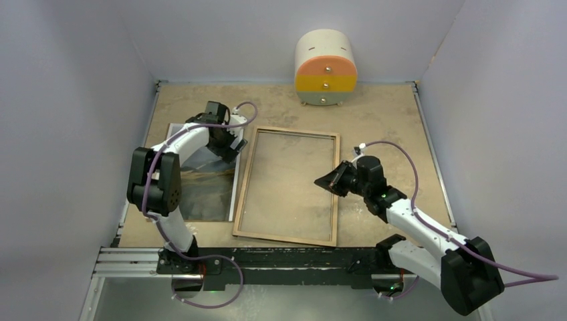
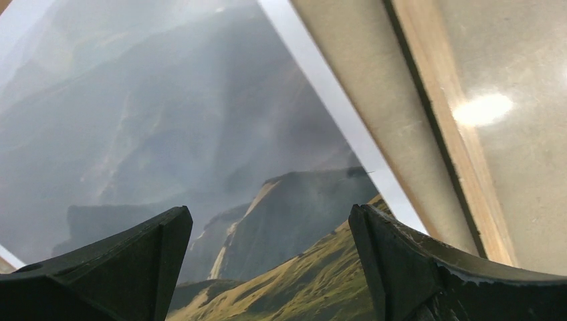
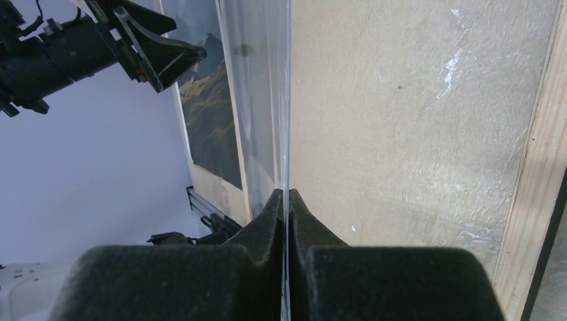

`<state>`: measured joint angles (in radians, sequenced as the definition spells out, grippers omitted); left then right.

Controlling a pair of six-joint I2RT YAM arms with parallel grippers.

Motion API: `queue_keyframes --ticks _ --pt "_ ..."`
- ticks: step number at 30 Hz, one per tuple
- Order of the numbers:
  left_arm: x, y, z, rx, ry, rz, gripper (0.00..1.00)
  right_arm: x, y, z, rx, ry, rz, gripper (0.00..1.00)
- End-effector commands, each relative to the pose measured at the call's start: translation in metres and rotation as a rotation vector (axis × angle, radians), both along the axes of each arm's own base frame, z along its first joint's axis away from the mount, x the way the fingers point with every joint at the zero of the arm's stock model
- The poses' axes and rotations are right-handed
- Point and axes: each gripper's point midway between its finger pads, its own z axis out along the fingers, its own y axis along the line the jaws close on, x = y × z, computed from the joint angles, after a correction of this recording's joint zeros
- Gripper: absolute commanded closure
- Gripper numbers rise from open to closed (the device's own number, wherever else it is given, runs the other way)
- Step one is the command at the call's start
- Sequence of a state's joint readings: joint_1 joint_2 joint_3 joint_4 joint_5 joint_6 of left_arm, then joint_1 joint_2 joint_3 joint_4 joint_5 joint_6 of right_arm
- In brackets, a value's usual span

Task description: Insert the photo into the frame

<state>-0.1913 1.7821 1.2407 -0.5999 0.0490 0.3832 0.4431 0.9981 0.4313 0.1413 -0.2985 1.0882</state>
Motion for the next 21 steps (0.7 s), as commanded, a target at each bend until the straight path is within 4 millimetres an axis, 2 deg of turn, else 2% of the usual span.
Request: queue_keyframes --ticks 1,15,21 --pt "0.003 -0.014 0.009 -0.016 -0.058 -0.039 0.03 0.014 -0.004 0.010 -0.010 -0.091 -0.040 1.00" --pt "0.007 -0.016 -0.003 -0.001 -0.048 -0.027 0.06 0.018 -0.017 -0.005 -0.054 -0.086 -0.105 1.00" --pt "0.006 -0.018 -0.004 -0.005 -0.046 -0.031 0.06 0.017 -0.014 -0.004 -0.037 -0.100 -0.085 1.00"
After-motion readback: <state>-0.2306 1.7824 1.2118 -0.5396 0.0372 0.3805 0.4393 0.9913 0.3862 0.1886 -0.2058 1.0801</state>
